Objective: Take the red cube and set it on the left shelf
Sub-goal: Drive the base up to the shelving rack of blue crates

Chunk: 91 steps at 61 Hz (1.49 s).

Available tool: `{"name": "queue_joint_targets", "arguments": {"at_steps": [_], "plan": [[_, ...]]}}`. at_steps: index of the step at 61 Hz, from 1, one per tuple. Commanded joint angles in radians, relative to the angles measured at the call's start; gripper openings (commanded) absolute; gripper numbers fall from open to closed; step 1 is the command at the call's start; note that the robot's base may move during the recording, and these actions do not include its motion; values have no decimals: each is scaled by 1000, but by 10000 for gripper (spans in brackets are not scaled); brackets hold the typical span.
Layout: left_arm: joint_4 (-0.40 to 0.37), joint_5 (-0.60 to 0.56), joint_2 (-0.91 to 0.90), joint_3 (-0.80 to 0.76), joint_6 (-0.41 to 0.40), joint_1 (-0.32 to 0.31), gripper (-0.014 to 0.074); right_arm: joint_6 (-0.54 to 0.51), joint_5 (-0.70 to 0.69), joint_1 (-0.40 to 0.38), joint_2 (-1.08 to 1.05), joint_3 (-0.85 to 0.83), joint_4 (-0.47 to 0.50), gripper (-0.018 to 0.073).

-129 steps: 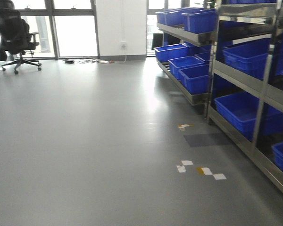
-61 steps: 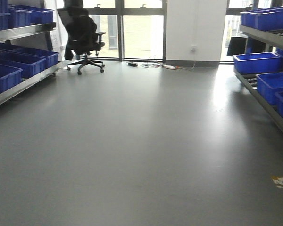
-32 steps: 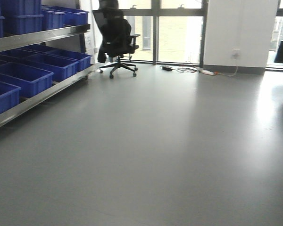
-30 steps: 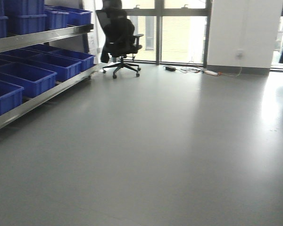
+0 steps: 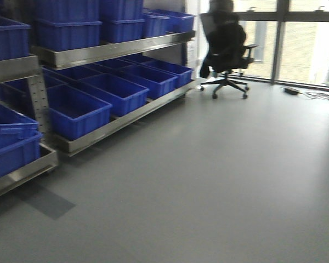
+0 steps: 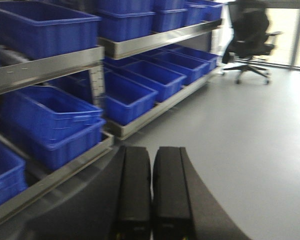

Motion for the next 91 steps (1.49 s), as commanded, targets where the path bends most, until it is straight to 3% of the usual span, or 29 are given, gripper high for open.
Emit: {"name": "queue_joint_targets", "arguments": {"at_steps": [1,91], "plan": [[-7,-87,-15,23,-1,-6,102,-7,-83,-1,7,-24,-14,79],[-7,-87,-15,23,-1,-6,102,-7,-83,-1,7,-24,-14,79]]}}
